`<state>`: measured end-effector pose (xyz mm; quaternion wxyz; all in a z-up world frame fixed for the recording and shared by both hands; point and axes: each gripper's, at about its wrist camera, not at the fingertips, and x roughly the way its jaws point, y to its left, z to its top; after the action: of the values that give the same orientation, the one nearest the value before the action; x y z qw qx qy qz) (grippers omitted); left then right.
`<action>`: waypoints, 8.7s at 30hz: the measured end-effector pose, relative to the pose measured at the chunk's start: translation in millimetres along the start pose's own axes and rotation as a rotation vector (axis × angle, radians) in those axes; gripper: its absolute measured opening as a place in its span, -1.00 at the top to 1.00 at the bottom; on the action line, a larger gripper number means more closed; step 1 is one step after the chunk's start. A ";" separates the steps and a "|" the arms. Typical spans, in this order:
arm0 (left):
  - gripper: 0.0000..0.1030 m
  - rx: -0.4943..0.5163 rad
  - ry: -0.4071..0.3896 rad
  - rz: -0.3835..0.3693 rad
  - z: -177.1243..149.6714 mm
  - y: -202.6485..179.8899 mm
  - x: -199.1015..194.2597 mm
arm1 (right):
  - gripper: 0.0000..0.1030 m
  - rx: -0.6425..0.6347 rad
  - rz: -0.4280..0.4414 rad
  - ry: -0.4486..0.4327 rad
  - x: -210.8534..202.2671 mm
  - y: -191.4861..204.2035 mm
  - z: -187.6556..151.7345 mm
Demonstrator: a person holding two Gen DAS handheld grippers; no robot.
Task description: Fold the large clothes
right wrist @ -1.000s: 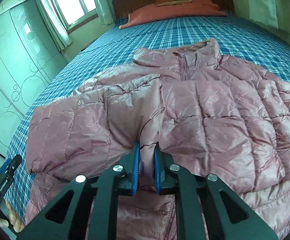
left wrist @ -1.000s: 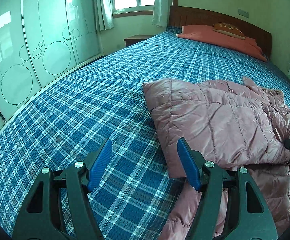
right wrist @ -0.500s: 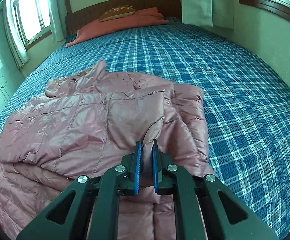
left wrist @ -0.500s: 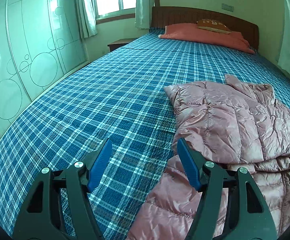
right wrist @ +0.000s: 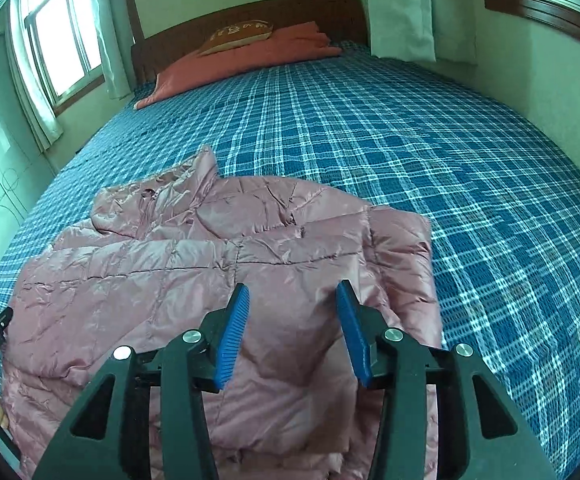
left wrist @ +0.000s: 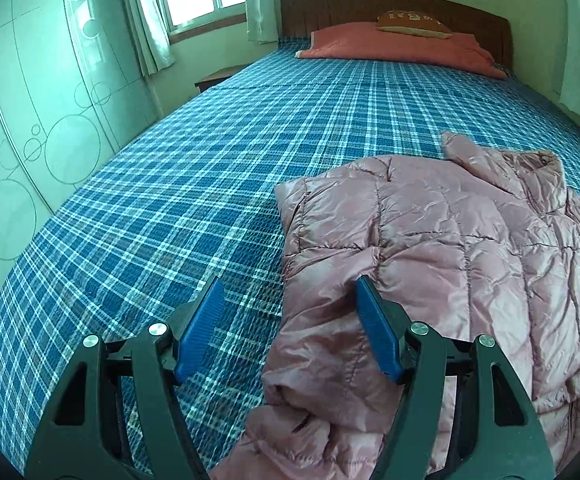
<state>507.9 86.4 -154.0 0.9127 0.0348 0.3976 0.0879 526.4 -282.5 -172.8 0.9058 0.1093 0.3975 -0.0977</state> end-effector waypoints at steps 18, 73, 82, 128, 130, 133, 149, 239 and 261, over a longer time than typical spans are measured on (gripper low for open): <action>-0.39 -0.004 0.099 -0.042 -24.1 3.6 19.1 | -0.02 -0.102 -0.064 0.034 3.1 7.0 -45.9; -0.37 -0.773 0.238 -0.475 -307.5 177.0 -215.9 | -0.19 0.634 0.416 0.006 -239.7 -110.9 -326.8; 0.07 -0.702 0.237 -0.484 -300.3 158.3 -207.8 | 0.57 0.613 0.398 0.011 -227.2 -106.3 -323.5; 0.90 -0.554 -0.094 -0.654 -88.1 139.9 -227.8 | 0.79 0.433 0.533 -0.276 -254.0 -78.3 -112.6; 0.90 -0.532 -0.091 -0.619 -64.8 128.6 -201.1 | 0.79 0.438 0.516 -0.261 -229.0 -77.6 -88.9; 0.90 -0.504 -0.080 -0.583 -32.1 113.2 -158.8 | 0.78 0.430 0.479 -0.245 -190.2 -75.6 -50.6; 0.78 -0.328 -0.008 -0.342 52.0 11.8 11.5 | 0.69 0.428 0.347 -0.035 6.5 -67.5 34.5; -0.56 -0.706 0.178 -0.484 -158.4 115.4 -73.6 | -0.34 0.560 0.288 0.128 -104.0 -115.2 -150.7; -0.18 -0.801 0.164 -0.458 -155.9 89.9 -59.7 | -0.06 0.717 0.355 -0.037 -81.1 -110.7 -160.4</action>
<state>341.9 162.4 -205.3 0.8157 -0.4158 0.4007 0.0332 331.2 -337.0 -231.9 0.8200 0.4838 0.2967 -0.0743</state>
